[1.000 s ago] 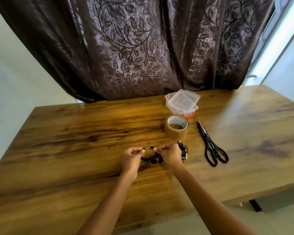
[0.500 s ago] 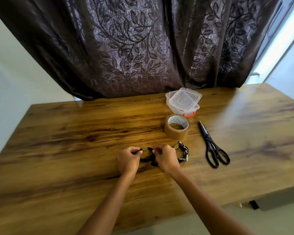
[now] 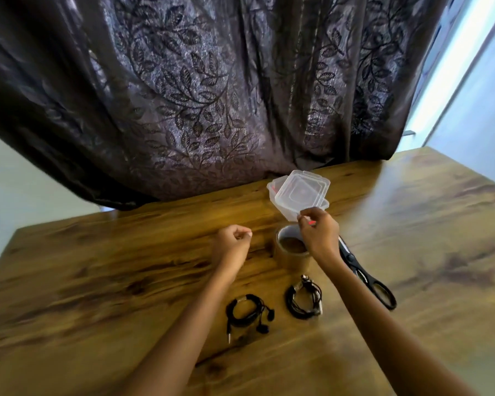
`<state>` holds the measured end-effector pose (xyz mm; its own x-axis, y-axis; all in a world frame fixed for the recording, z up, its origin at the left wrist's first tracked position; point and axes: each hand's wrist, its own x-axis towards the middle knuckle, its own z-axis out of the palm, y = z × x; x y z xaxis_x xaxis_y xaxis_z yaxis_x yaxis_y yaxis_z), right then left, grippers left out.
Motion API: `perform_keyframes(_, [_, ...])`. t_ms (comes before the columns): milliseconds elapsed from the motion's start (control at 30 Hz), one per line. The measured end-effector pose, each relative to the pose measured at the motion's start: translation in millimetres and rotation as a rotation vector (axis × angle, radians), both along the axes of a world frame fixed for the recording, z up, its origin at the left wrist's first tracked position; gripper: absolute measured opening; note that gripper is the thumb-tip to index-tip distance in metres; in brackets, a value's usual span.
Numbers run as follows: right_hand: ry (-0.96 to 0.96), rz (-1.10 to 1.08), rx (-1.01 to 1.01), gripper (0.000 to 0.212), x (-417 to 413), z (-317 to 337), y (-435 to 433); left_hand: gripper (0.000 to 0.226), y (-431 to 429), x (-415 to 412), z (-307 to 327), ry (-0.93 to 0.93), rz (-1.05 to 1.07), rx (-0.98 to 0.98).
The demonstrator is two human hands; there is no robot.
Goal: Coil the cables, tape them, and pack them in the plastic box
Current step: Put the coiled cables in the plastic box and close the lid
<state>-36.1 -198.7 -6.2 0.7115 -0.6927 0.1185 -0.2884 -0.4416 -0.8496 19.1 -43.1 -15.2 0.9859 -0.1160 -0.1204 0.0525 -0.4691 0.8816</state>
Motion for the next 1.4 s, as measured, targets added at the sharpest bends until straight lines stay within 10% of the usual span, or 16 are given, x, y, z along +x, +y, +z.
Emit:
perform_keyframes(667, [0.052,-0.266,0.286,0.044,72,-30,-69,0.022,-100,77,-17,0.391,-0.23,-0.283])
perform_keyframes(900, [-0.057,-0.133,0.224,0.046,61,7,-20,0.027,-46,65,16,0.363,-0.119,-0.473])
perform_keyframes(1400, [0.038,0.127,0.289,0.028,-5,-25,138,0.021,126,-7,-9,0.179,0.077,-0.252])
